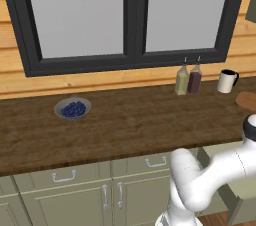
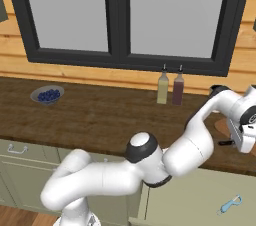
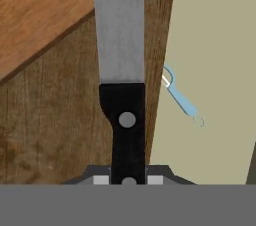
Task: Place the appropriate cutting tool for cutting the broccoli skin on the cutting board.
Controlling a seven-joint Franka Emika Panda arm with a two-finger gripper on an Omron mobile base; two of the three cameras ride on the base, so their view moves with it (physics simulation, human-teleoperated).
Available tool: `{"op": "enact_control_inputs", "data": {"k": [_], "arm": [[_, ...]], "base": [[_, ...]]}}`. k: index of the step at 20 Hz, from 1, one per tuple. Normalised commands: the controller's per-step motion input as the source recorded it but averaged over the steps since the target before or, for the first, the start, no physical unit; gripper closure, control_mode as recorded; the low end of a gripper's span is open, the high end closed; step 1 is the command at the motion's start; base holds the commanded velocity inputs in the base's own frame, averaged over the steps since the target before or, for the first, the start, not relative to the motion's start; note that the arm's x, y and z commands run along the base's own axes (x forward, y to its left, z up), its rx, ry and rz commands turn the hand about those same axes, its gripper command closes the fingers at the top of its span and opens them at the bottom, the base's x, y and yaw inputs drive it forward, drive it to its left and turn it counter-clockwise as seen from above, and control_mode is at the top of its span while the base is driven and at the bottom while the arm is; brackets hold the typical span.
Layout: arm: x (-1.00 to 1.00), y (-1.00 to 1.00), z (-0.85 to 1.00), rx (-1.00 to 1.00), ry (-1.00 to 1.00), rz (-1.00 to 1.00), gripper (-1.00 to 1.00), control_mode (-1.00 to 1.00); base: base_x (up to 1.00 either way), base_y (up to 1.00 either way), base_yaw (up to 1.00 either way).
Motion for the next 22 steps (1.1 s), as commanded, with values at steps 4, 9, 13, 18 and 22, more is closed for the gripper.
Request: {"op": "enact_control_inputs", "data": {"k": [4,9,13,18,22], "arm": [[0.22,-0.04,-0.16,0.01,0.03,-0.08,1.0,-1.0],[0.18,0.0,-0.18,0.0,0.0,-0.03,1.0,-1.0],[0.12,-0.03,-0.02,0.0,0.0,0.0,1.0,-1.0],[0.07,-0.13,0.0,0.0,0.0,0.0,1.0,-1.0],[0.08,-0.05,-0.03,0.0,0.0,0.0,1.0,-1.0]], "base": [[0.0,0.0,0.0],[0.0,0.0,0.0],[0.0,0.0,0.0],[0.0,0.0,0.0],[0.0,0.0,0.0]]}}
